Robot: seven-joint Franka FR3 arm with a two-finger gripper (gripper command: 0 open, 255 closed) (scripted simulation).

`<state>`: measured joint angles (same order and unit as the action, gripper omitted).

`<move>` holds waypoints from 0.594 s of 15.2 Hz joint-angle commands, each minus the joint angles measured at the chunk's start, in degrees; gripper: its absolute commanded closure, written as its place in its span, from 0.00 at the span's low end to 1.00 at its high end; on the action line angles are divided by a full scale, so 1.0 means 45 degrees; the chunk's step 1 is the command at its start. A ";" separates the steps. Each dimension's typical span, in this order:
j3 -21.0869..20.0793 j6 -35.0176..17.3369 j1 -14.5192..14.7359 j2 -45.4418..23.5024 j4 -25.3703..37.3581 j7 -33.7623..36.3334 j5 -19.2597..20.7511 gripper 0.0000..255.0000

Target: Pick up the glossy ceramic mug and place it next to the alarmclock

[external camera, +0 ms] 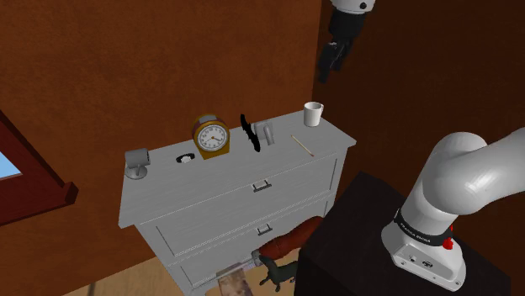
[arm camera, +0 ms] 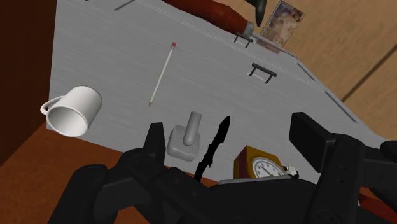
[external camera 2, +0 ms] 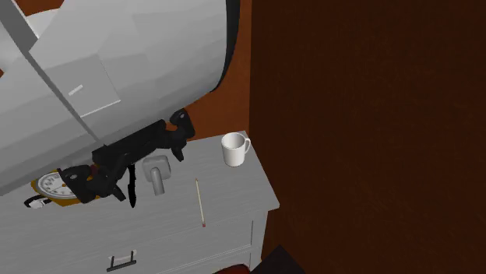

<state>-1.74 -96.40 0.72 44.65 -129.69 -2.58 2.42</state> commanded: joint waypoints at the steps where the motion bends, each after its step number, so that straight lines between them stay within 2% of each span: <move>1: 0.0000 0.0000 0.0000 0.0000 0.0000 0.0000 0.0000 0.00; 9: 0.1450 -0.2331 -0.0443 -0.2053 -0.0588 -0.1414 0.0633 0.00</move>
<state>4.24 -105.58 -1.15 37.16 -132.65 -8.42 5.08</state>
